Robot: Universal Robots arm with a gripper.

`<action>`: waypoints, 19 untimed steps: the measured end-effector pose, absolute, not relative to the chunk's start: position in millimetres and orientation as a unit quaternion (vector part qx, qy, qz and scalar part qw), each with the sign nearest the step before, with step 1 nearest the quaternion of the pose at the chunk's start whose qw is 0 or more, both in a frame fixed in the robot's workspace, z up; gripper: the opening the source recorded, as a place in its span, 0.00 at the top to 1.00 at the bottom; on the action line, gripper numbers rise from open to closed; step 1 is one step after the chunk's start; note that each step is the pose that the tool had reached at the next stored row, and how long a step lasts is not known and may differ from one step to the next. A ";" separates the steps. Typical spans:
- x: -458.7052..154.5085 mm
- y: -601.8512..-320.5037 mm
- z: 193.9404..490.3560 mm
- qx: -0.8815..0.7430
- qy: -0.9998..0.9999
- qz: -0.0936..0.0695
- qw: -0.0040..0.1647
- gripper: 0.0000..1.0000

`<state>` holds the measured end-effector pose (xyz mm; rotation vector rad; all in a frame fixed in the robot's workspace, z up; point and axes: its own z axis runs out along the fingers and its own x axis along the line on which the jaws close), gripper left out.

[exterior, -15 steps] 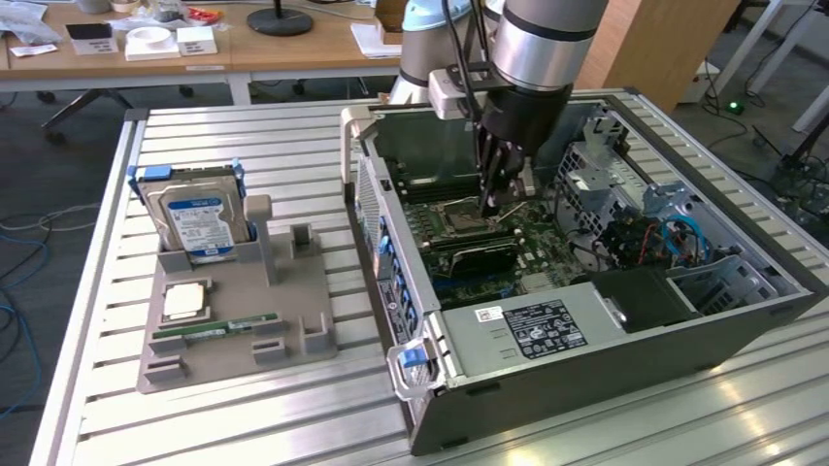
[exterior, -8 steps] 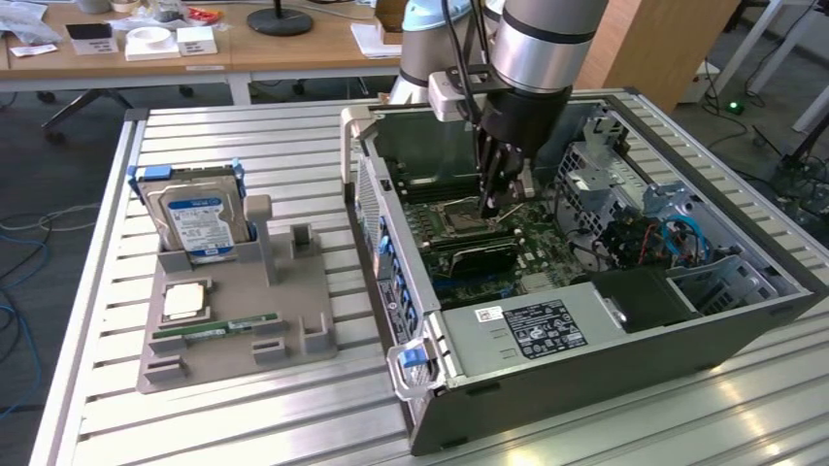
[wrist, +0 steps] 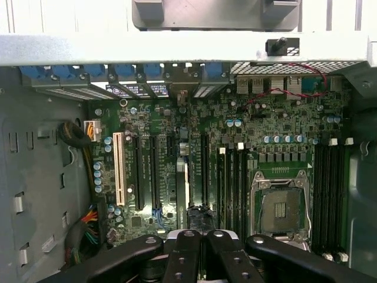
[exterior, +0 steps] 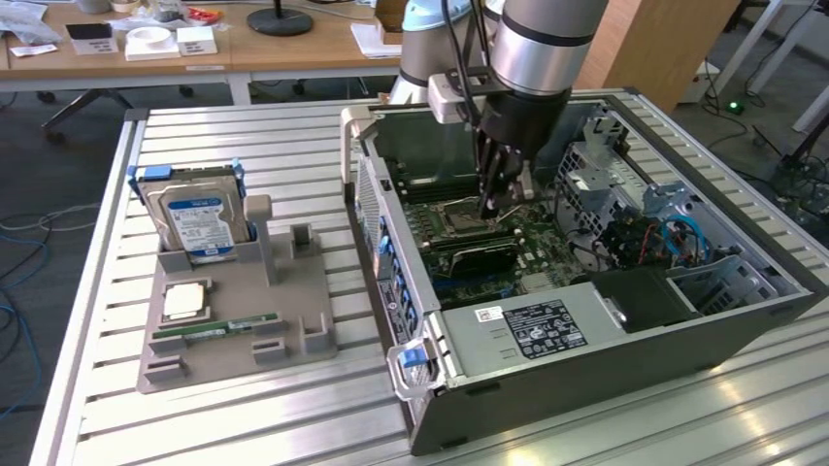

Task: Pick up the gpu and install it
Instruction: 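Press down on the gpu until it lock into place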

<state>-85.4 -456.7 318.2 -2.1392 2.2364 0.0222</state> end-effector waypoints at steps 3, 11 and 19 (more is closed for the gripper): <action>-85.4 -456.7 317.8 -0.691 0.722 0.007 0.023 0.89; -85.4 -456.6 316.9 -0.691 0.722 0.007 0.024 0.89; -85.4 -456.7 307.3 -0.691 0.722 0.007 0.023 0.89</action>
